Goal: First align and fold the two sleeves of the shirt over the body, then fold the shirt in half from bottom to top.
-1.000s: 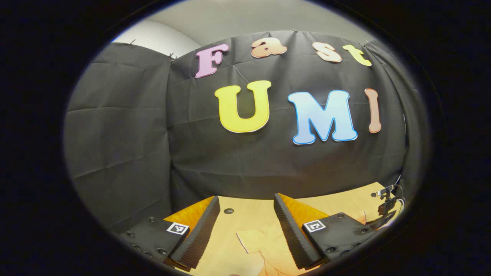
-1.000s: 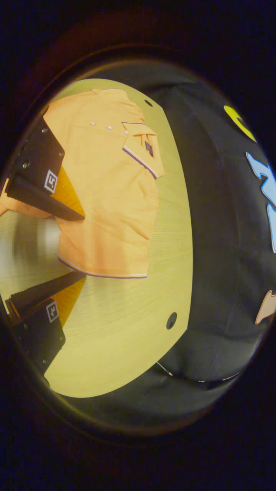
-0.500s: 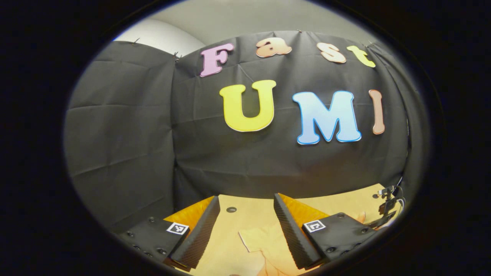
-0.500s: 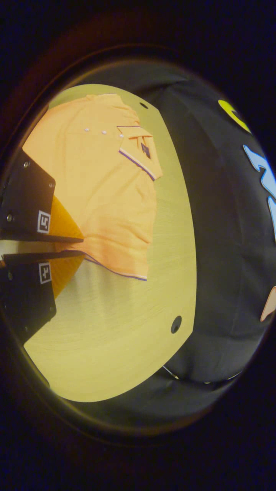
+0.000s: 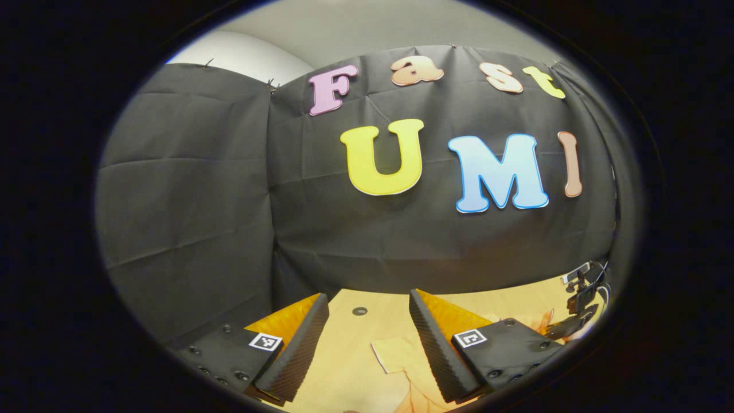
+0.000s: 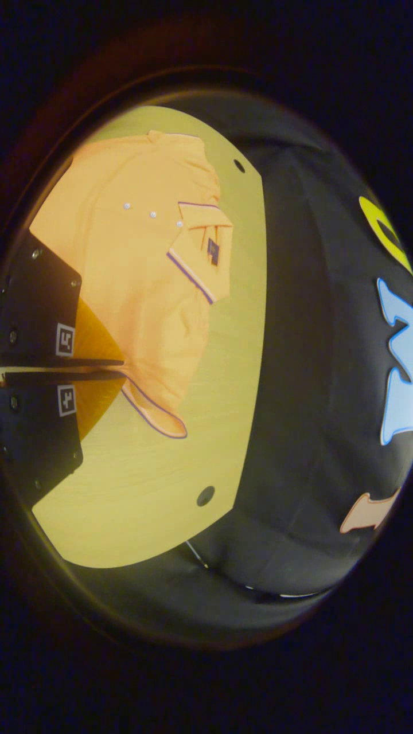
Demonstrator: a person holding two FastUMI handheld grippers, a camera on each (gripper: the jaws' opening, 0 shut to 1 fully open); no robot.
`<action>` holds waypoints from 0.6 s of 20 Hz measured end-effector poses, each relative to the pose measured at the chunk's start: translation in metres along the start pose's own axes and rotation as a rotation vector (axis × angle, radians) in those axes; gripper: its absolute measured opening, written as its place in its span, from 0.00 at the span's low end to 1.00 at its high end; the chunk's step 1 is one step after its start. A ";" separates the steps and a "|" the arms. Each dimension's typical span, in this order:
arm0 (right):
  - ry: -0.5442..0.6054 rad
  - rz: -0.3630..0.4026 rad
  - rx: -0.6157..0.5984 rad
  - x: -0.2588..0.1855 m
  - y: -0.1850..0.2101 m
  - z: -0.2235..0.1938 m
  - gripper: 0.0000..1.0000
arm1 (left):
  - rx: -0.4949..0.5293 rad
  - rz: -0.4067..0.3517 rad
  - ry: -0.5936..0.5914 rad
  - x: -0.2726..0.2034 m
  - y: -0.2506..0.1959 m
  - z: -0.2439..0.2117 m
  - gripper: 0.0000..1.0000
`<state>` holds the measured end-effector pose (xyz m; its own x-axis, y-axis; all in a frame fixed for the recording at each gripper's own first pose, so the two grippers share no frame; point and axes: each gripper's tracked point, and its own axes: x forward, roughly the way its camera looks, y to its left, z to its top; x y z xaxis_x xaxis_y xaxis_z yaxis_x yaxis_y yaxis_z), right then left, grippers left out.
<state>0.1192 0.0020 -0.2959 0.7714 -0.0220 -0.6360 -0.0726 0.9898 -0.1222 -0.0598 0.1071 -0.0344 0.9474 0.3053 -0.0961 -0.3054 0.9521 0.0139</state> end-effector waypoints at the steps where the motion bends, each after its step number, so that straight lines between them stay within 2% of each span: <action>1: -0.027 0.016 -0.037 -0.003 0.012 0.010 0.04 | -0.004 0.005 0.001 -0.002 0.003 -0.001 0.94; 5: -0.072 0.119 -0.199 -0.011 0.080 0.030 0.04 | 0.003 0.037 0.001 -0.014 0.020 -0.003 0.94; 9: -0.055 0.206 -0.284 -0.009 0.139 0.017 0.04 | -0.011 0.104 0.015 -0.028 0.049 -0.013 0.94; 12: -0.026 0.226 -0.351 -0.006 0.160 0.003 0.04 | -0.018 0.160 0.030 -0.041 0.072 -0.021 0.95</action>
<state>0.1045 0.1607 -0.3097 0.7268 0.1983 -0.6576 -0.4494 0.8613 -0.2370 -0.1231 0.1626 -0.0504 0.8835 0.4520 -0.1233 -0.4539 0.8910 0.0139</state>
